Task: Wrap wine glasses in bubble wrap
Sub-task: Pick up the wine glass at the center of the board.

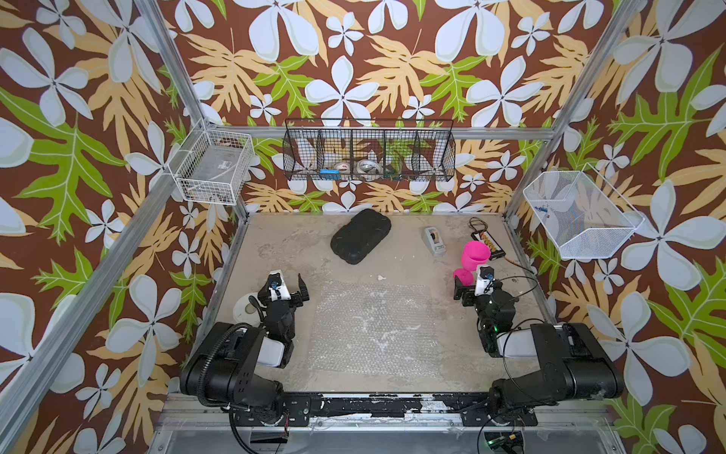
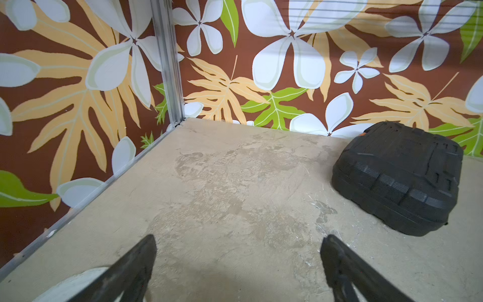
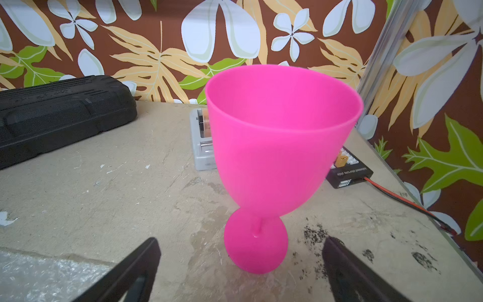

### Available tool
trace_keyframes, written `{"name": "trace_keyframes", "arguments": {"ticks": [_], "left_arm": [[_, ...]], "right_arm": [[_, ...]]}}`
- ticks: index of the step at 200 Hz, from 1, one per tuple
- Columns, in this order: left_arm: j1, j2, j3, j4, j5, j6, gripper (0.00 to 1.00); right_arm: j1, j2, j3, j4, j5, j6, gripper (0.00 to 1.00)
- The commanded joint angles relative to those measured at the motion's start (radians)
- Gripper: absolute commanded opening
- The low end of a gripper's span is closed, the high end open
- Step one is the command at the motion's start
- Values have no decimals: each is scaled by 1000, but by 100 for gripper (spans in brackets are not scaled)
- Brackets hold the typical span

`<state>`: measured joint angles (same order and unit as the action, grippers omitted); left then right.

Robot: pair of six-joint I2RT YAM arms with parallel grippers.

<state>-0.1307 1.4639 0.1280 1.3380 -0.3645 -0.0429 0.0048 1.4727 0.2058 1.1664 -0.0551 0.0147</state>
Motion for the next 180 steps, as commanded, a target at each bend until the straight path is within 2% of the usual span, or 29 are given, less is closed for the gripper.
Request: {"name": "trace_keyframes", "arguments": {"ticks": [1, 44, 52, 64, 109, 123, 145, 158, 173, 180], "left_arm": [[-9, 3, 1, 32, 5, 12, 100], [-12, 3, -7, 45, 5, 18, 100], [2, 2, 5, 16, 23, 6, 100], [51, -6, 26, -34, 119, -22, 100], [54, -8, 22, -34, 124, -23, 100], [55, -11, 36, -64, 177, -2, 100], [54, -12, 32, -48, 177, -3, 100], [54, -41, 57, -114, 112, -22, 100], [54, -119, 176, -394, -47, -90, 100], [54, -147, 238, -523, -168, -147, 100]], "right_arm": [[-1, -2, 5, 22, -3, -1, 100], [-1, 0, 6, 21, -3, -1, 100], [-1, 2, 6, 21, -4, 1, 100], [-1, 2, 7, 21, -3, 1, 100], [-1, 0, 6, 20, -4, -1, 100], [0, 0, 6, 21, -5, -1, 100], [-1, -1, 5, 21, -3, -1, 100], [-1, -19, 29, -2, 15, 6, 99], [-1, -112, 162, -322, 40, 20, 98], [1, -148, 231, -459, 30, 49, 96]]}}
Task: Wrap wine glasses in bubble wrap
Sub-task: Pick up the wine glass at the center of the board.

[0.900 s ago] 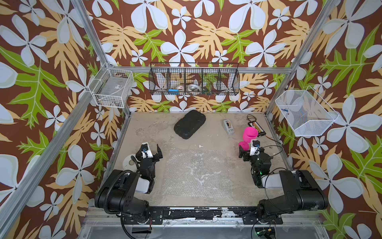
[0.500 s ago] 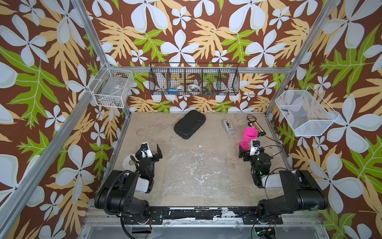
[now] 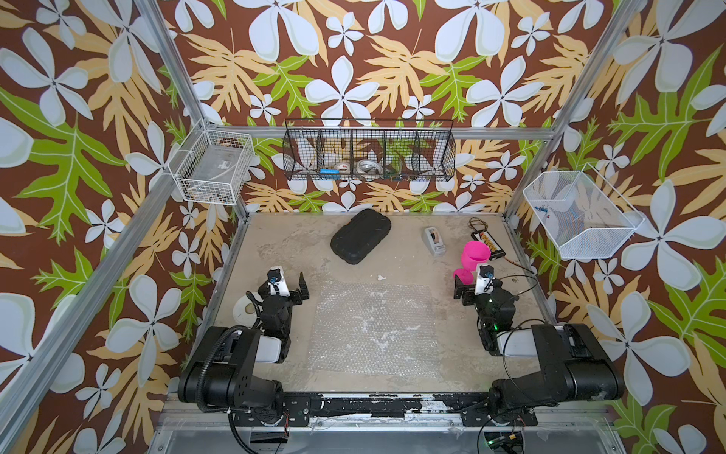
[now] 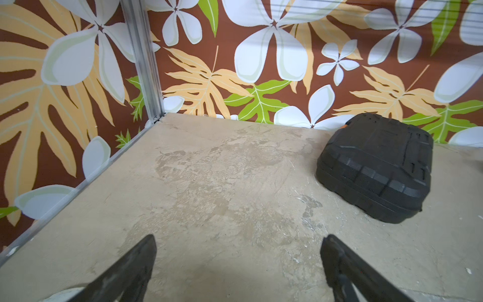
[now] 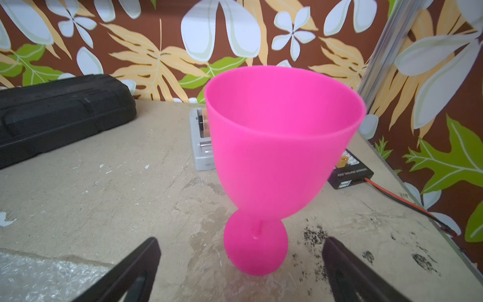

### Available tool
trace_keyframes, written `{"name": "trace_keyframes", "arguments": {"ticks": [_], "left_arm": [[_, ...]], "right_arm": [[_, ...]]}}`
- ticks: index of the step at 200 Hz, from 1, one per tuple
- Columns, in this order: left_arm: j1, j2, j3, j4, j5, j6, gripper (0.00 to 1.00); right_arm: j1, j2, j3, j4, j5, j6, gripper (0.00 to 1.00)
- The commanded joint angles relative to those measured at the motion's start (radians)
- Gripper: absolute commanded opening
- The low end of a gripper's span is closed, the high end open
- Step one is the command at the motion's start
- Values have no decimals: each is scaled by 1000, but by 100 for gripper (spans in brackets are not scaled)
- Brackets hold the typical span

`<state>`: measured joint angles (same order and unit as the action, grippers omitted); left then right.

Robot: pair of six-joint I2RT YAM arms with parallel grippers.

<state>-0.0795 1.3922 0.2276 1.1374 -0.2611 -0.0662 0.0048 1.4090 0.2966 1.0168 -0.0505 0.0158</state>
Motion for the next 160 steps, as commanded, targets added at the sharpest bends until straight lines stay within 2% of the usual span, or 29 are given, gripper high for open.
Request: {"name": "trace_keyframes", "arguments": {"ticks": [1, 10, 17, 24, 36, 53, 65, 78, 92, 102, 126, 140, 160], "left_arm": [[3, -79, 147, -344, -288, -135, 100], [3, -106, 231, -578, -443, -321, 100], [3, -118, 299, -757, -505, -467, 100], [3, -120, 350, -891, -482, -542, 100], [-2, -115, 430, -1028, -381, -561, 100], [-37, -102, 525, -1203, -382, -664, 100], [-55, -90, 566, -1258, -333, -662, 99], [-75, -78, 607, -1313, -279, -662, 99], [-91, -62, 650, -1340, -165, -622, 97], [-115, -48, 685, -1377, -134, -605, 97], [-199, -34, 728, -1415, -70, -572, 96], [-273, -23, 737, -1430, -58, -574, 95], [-373, -1, 752, -1467, -65, -571, 95]], "right_arm": [[1, -88, 152, -327, 24, 53, 96], [9, -119, 235, -483, -7, 91, 89], [35, -141, 305, -609, -5, 122, 84], [76, -163, 357, -710, 7, 140, 82], [178, -210, 410, -851, 85, 186, 81], [266, -284, 464, -1004, 133, 291, 79], [271, -331, 508, -1096, 133, 384, 78], [271, -361, 567, -1181, 159, 413, 76], [263, -338, 683, -1334, 242, 393, 75], [240, -299, 773, -1436, 276, 357, 72], [130, -202, 909, -1566, 218, 305, 61], [64, -152, 953, -1597, 173, 289, 49], [22, -76, 1010, -1636, 145, 251, 46]]}}
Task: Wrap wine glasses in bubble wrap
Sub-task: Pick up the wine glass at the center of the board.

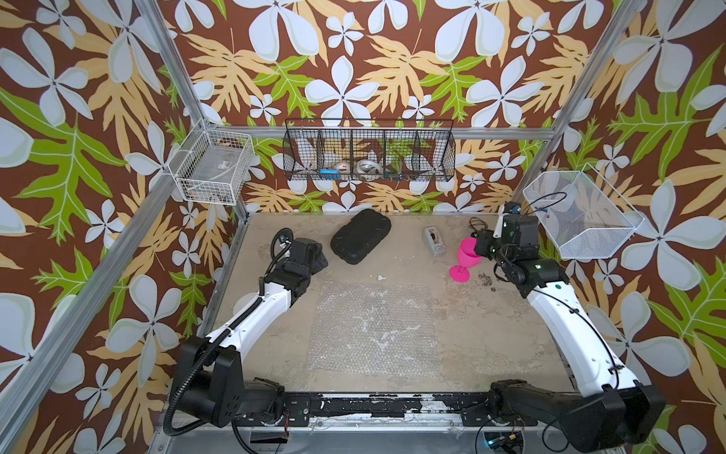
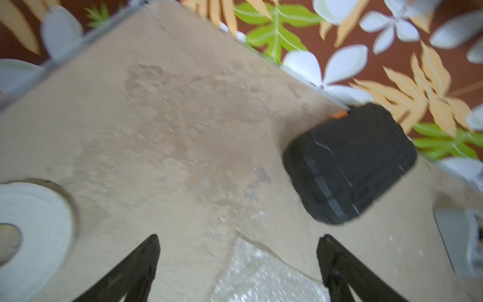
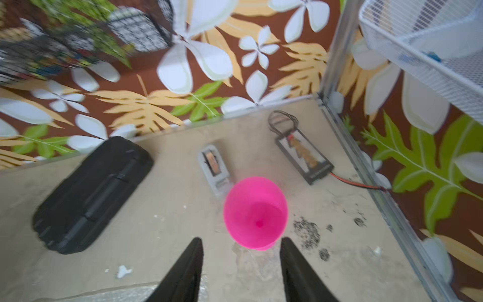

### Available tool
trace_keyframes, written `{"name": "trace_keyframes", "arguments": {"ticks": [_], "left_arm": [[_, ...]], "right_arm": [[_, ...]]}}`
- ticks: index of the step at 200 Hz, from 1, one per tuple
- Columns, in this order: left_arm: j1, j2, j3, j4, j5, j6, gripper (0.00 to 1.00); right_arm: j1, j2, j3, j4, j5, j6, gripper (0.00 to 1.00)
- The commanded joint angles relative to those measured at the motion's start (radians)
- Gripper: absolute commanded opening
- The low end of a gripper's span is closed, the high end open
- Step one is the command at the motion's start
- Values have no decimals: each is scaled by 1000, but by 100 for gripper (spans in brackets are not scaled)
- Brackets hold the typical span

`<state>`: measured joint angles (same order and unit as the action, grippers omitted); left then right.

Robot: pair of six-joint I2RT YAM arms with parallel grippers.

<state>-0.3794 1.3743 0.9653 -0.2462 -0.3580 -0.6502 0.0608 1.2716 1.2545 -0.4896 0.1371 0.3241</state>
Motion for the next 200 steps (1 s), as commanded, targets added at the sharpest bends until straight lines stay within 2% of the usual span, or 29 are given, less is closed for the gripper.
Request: {"name": "trace_keyframes", "arguments": {"ticks": [1, 30, 54, 103, 168, 200], "left_arm": [[-77, 17, 14, -86, 31, 14, 95], [-114, 8, 4, -106, 54, 35, 95], [-124, -34, -19, -131, 60, 58, 94], [-139, -122, -56, -137, 72, 86, 93], [-157, -148, -57, -126, 101, 83, 91], [-185, -143, -34, -125, 116, 117, 90]], "right_arm": [[-35, 64, 54, -132, -45, -59, 46], [-39, 153, 115, -155, -77, -79, 46], [-42, 201, 134, -169, -21, -101, 46], [-71, 252, 113, -154, 9, -123, 46], [-100, 345, 130, -108, -71, -116, 46], [-100, 381, 138, -105, -83, -110, 38]]}}
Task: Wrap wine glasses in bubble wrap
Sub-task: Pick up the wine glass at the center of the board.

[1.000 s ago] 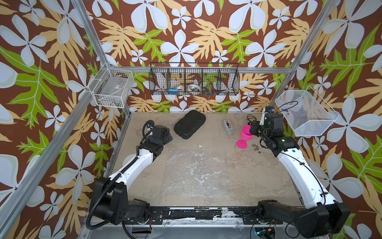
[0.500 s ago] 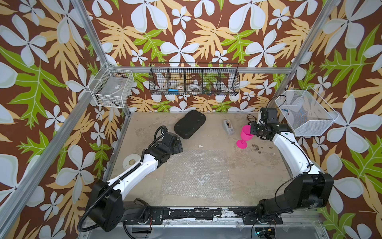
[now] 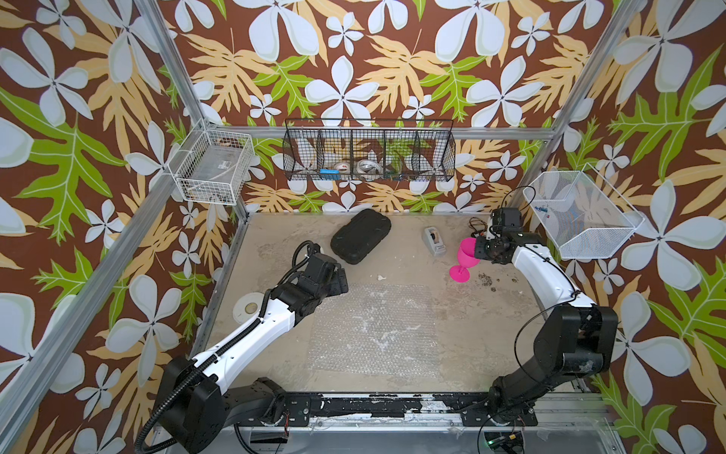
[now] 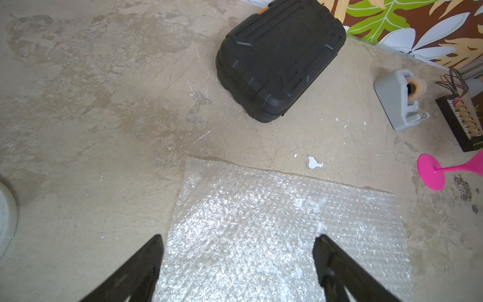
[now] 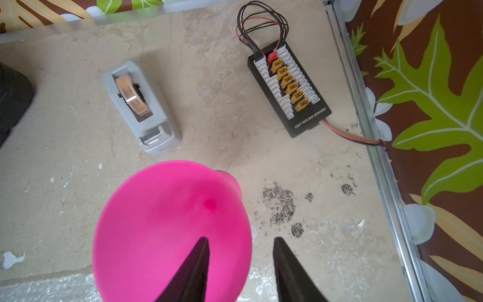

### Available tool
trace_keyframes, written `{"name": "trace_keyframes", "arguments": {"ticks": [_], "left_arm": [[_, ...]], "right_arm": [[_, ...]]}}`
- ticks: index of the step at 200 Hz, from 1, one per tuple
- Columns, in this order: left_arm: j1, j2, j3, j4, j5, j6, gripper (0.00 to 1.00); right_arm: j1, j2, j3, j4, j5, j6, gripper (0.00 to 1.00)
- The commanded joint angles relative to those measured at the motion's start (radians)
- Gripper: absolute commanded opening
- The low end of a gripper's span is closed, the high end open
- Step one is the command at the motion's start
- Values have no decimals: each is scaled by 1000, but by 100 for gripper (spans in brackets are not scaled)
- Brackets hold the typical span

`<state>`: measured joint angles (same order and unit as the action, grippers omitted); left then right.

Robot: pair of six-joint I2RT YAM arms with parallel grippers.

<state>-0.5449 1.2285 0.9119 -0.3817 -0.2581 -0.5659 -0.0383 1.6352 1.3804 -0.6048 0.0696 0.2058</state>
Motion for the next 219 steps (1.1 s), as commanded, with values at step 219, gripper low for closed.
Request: {"name": "trace_keyframes", "arguments": {"ticks": [219], "left_arm": [[56, 33, 152, -36, 211, 129, 91]], "right_arm": [[656, -212, -65, -156, -599, -49, 0]]}}
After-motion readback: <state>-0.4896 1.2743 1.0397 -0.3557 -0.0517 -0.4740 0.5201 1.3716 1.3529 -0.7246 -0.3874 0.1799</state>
